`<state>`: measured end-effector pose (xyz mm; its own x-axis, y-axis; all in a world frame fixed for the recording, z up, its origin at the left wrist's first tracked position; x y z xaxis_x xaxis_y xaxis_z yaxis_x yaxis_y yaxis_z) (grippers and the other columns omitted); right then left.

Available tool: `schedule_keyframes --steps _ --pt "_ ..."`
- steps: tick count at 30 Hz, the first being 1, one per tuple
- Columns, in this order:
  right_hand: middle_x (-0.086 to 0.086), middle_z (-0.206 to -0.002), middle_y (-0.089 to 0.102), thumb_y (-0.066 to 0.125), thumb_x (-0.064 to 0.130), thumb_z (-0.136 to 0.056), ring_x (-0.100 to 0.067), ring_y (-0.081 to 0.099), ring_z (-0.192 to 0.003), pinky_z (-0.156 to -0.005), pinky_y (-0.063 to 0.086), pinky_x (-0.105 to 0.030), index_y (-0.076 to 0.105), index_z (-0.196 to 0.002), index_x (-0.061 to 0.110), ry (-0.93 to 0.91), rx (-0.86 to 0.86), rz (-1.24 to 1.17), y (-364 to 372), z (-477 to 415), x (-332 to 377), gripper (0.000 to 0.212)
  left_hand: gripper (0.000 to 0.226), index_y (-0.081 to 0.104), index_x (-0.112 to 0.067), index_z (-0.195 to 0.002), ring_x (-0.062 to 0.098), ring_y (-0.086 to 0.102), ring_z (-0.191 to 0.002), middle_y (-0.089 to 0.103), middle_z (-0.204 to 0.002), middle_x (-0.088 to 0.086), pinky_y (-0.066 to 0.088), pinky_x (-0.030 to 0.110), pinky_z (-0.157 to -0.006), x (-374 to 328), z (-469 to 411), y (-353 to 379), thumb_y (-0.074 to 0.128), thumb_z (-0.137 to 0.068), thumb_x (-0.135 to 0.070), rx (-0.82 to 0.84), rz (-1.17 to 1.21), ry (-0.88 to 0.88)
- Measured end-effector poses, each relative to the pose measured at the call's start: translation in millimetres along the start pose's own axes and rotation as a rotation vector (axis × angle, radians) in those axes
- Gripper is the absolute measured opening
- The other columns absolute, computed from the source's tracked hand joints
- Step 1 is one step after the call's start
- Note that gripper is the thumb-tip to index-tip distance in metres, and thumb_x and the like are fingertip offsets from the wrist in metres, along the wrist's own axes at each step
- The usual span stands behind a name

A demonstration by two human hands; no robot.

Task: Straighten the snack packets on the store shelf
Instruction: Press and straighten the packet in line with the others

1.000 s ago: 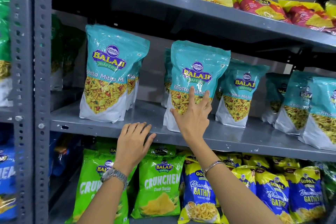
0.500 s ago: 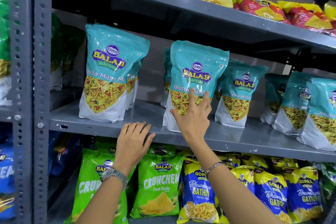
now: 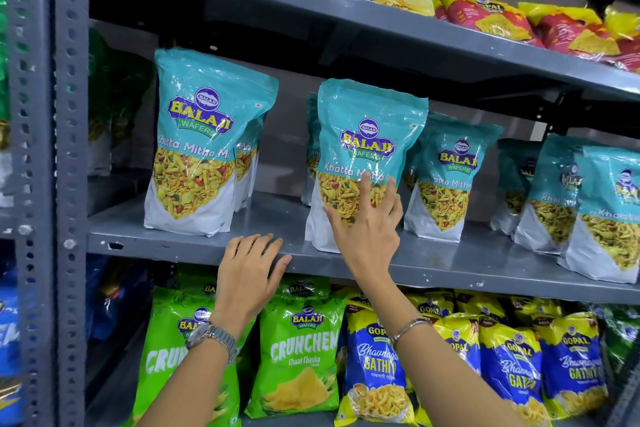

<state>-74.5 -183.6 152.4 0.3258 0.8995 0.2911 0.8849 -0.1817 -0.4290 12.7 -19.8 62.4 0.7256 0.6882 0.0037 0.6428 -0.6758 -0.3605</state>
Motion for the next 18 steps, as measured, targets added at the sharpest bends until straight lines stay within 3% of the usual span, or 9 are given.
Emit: schedule_keyframes --steps 5,9,13,18 --pt "-0.018 -0.150 0.030 0.049 0.057 -0.087 -0.039 0.036 -0.129 -0.079 0.053 -0.054 0.029 -0.144 0.027 0.023 -0.089 -0.051 -23.7 3.6 -36.4 0.067 0.042 0.064 -0.010 -0.121 0.028 0.054 -0.114 0.061 -0.130 0.009 0.039 0.043 -0.098 -19.8 -3.0 -10.7 0.044 -0.096 -0.036 -0.118 0.038 0.035" --pt "-0.017 -0.148 0.034 0.058 0.045 -0.087 -0.040 0.040 -0.126 -0.081 0.052 -0.054 0.037 -0.141 0.024 0.101 -0.144 -0.043 -45.4 -2.0 -93.8 0.062 0.036 0.065 -0.012 -0.117 0.025 0.053 -0.114 0.062 -0.127 0.009 0.038 0.041 -0.097 -79.5 -6.6 -14.3 0.045 -0.096 -0.033 -0.182 0.191 0.128" --pt "-0.018 -0.146 0.033 0.061 0.038 -0.085 -0.041 0.038 -0.123 -0.081 0.049 -0.054 0.038 -0.140 0.022 0.203 -0.132 0.002 -59.7 -18.6 -158.6 0.062 0.036 0.067 -0.012 -0.116 0.022 0.052 -0.113 0.063 -0.124 0.007 0.036 0.034 -0.099 -150.5 -13.5 -2.7 0.042 -0.098 -0.032 -0.186 0.320 0.207" --pt "-0.023 -0.144 0.037 0.065 0.036 -0.083 -0.044 0.041 -0.122 -0.077 0.050 -0.052 0.039 -0.140 0.017 0.139 -0.069 0.074 -58.5 -48.8 -210.0 0.066 0.035 0.066 -0.015 -0.119 0.023 0.055 -0.116 0.060 -0.132 0.004 0.042 0.038 -0.094 -215.1 -32.8 37.5 0.041 -0.099 -0.031 -0.117 0.365 0.195"
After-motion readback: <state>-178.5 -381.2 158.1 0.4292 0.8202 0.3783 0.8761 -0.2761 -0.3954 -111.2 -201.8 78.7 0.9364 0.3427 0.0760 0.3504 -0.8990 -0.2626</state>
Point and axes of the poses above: each hand's wrist, its own z-axis away from the middle knuckle, its own y-axis out of the palm, x = y × z, the point moved 7 cm from there along -z, towards the middle knuckle
